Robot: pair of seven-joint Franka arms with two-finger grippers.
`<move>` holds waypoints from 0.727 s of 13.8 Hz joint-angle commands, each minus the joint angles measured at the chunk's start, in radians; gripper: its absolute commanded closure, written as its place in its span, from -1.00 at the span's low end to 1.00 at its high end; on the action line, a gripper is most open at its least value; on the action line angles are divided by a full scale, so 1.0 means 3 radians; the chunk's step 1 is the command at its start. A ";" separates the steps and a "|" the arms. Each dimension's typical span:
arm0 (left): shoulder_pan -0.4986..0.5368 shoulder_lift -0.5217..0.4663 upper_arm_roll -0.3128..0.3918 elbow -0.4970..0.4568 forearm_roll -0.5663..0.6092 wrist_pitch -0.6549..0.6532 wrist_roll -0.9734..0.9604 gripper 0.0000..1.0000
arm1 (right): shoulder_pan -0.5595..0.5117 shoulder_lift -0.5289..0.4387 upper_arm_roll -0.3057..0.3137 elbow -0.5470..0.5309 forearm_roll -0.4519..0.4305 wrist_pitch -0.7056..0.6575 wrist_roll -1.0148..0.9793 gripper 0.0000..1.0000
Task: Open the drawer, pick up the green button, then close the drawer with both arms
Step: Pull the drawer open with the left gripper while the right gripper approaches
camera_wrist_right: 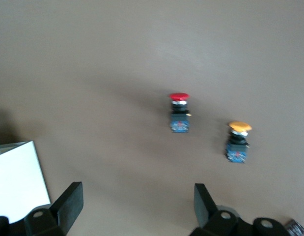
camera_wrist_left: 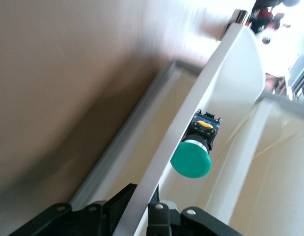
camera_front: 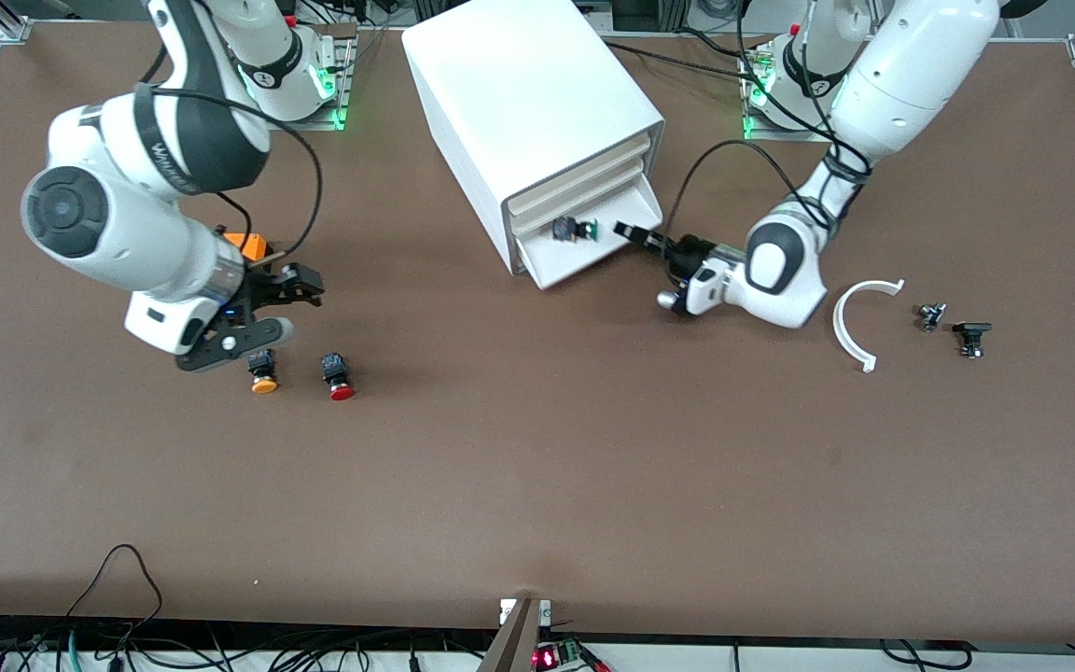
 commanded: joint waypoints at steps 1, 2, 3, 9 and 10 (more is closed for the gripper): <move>0.0050 0.0048 0.0189 0.0236 0.0096 0.0232 -0.0064 1.00 | 0.0022 0.0176 0.0232 0.0280 0.0057 -0.0061 -0.0105 -1.00; 0.0081 0.0038 0.0189 0.0272 0.0091 0.0232 -0.0069 0.73 | 0.0022 0.0242 0.0400 0.0367 0.0057 -0.0045 -0.0222 -1.00; 0.0086 0.0023 0.0189 0.0252 0.0091 0.0227 -0.0023 -0.98 | 0.0022 0.0334 0.0574 0.0459 0.0037 -0.0045 -0.0309 -1.00; 0.0432 -0.0594 0.0189 0.0242 0.0462 0.0737 -0.0048 -1.00 | 0.0640 0.1009 0.1005 0.1246 -0.0332 0.0266 -0.0351 -1.00; 0.0581 -0.0809 0.0189 0.0242 0.0586 0.0764 -0.0053 -1.00 | 0.0722 0.1116 0.1005 0.1333 -0.0332 0.0358 -0.0361 -1.00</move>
